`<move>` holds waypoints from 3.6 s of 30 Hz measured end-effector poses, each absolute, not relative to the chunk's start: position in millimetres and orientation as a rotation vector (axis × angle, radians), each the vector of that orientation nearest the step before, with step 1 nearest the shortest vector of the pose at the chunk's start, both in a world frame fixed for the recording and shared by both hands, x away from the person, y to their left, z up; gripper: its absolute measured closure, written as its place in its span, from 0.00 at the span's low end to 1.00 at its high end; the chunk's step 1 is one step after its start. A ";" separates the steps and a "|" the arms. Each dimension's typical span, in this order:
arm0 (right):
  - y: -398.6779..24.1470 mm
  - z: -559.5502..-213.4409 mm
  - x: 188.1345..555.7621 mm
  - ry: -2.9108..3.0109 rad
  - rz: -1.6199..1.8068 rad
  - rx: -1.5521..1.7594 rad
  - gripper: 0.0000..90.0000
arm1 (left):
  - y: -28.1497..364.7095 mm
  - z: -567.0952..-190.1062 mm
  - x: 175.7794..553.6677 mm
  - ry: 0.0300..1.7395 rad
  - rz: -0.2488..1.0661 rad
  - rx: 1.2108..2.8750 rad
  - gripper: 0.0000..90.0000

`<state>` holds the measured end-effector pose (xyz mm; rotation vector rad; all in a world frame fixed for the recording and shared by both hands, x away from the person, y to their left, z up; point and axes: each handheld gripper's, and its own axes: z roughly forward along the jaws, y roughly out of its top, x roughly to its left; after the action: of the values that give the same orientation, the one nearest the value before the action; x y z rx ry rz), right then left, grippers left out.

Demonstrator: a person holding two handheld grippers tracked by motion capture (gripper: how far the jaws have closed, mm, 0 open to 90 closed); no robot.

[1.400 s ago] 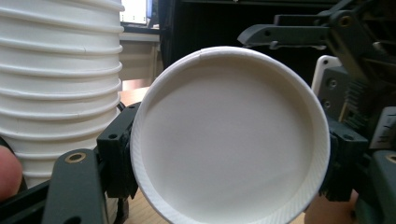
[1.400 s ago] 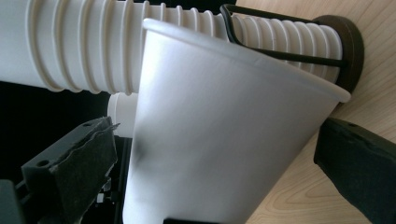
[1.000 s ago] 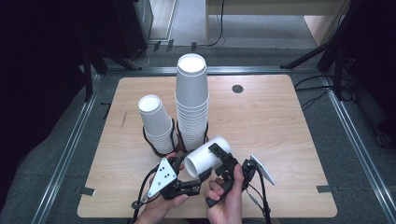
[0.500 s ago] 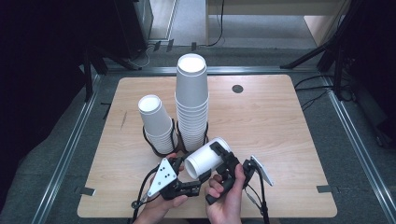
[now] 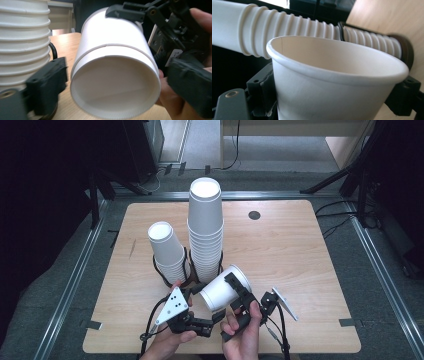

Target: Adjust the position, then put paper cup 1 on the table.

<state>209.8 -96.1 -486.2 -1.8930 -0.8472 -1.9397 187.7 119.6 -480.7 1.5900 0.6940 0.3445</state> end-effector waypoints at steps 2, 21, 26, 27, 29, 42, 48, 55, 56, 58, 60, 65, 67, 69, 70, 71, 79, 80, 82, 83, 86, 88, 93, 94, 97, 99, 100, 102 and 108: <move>-96.8 -481.3 207.6 -0.938 -2.043 -1.890 0.15 | 122.0 -480.3 188.0 0.697 0.334 1.586 0.02; -104.4 -453.8 204.9 -1.549 -2.408 -1.913 0.14 | 138.5 -474.9 189.4 0.725 0.339 1.563 0.02; -102.9 -447.2 202.2 -1.696 -2.479 -1.877 0.14 | 141.5 -474.5 190.1 0.731 0.339 1.558 0.02; -102.9 -445.6 201.8 -1.715 -2.476 -1.875 0.14 | 142.1 -474.5 190.3 0.731 0.338 1.557 0.02; -103.2 -442.8 201.3 -1.752 -2.489 -1.863 0.14 | 142.6 -474.5 190.7 0.733 0.336 1.558 0.02; -102.3 -431.9 203.6 -1.948 -2.640 -1.853 0.13 | 144.8 -475.0 190.8 0.738 0.333 1.562 0.02; -102.6 -425.2 206.9 -2.049 -2.675 -1.842 0.13 | 146.1 -475.3 191.5 0.744 0.335 1.563 0.02; -105.1 -421.6 213.9 -2.139 -2.700 -1.850 0.13 | 144.4 -478.0 192.7 0.761 0.329 1.579 0.02; -105.9 -421.1 215.6 -2.151 -2.700 -1.857 0.13 | 144.4 -478.1 192.8 0.761 0.331 1.583 0.02; -107.8 -420.2 218.8 -2.163 -2.700 -1.865 0.13 | 144.5 -478.4 192.9 0.763 0.330 1.583 0.02; -109.6 -419.8 223.0 -2.193 -2.687 -1.879 0.13 | 144.6 -478.5 193.0 0.768 0.328 1.580 0.02; -114.7 -419.5 234.9 -2.286 -2.668 -1.891 0.13 | 146.0 -479.8 194.3 0.776 0.329 1.578 0.02; -116.5 -419.5 239.9 -2.331 -2.650 -1.896 0.13 | 146.4 -480.0 194.6 0.778 0.329 1.579 0.02; -118.4 -419.4 243.9 -2.330 -2.639 -1.903 0.13 | 146.8 -479.9 194.7 0.778 0.328 1.576 0.02; -119.5 -419.3 246.1 -2.328 -2.638 -1.906 0.13 | 146.9 -479.7 194.7 0.778 0.328 1.575 0.02; -120.5 -419.3 248.3 -2.331 -2.636 -1.911 0.13 | 146.9 -479.7 194.7 0.780 0.328 1.574 0.02; -130.0 -418.9 265.7 -2.327 -2.650 -1.933 0.13 | 147.5 -479.5 194.7 0.781 0.330 1.573 0.02; -130.9 -418.9 267.7 -2.326 -2.658 -1.933 0.14 | 147.6 -479.5 194.7 0.782 0.329 1.572 0.02; -132.6 -419.3 272.0 -2.336 -2.648 -1.946 0.14 | 147.6 -479.5 194.8 0.782 0.330 1.572 0.02; -133.6 -419.5 274.3 -2.341 -2.643 -1.952 0.14 | 147.6 -479.4 194.7 0.781 0.330 1.572 0.02; -135.7 -421.1 281.5 -2.356 -2.637 -1.966 0.14 | 147.7 -479.2 194.7 0.780 0.331 1.573 0.02; -136.6 -422.1 286.5 -2.369 -2.634 -1.965 0.14 | 147.8 -479.2 194.6 0.782 0.331 1.572 0.02; -137.8 -425.7 299.2 -2.395 -2.660 -1.956 0.14 | 148.9 -479.2 195.1 0.785 0.331 1.571 0.02; -137.8 -426.6 301.7 -2.400 -2.663 -1.954 0.14 | 148.9 -479.4 195.2 0.785 0.331 1.572 0.02; -137.2 -429.9 310.2 -2.433 -2.645 -1.959 0.14 | 149.1 -479.6 195.4 0.785 0.333 1.574 0.02; -137.3 -431.8 314.8 -2.452 -2.635 -1.955 0.14 | 149.3 -479.5 195.4 0.787 0.333 1.572 0.02; -137.2 -432.9 317.3 -2.460 -2.627 -1.961 0.14 | 149.4 -479.4 195.4 0.789 0.333 1.570 0.02; -138.4 -435.2 323.5 -2.475 -2.622 -1.969 0.14 | 150.0 -479.3 195.4 0.789 0.334 1.571 0.02; -142.2 -443.1 340.4 -2.494 -2.568 -2.049 0.14 | 151.3 -479.8 196.3 0.794 0.328 1.567 0.02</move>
<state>340.4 -142.2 -443.1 -2.0489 -2.4944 -2.5676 196.3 151.3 -479.8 1.5671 0.7940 0.3276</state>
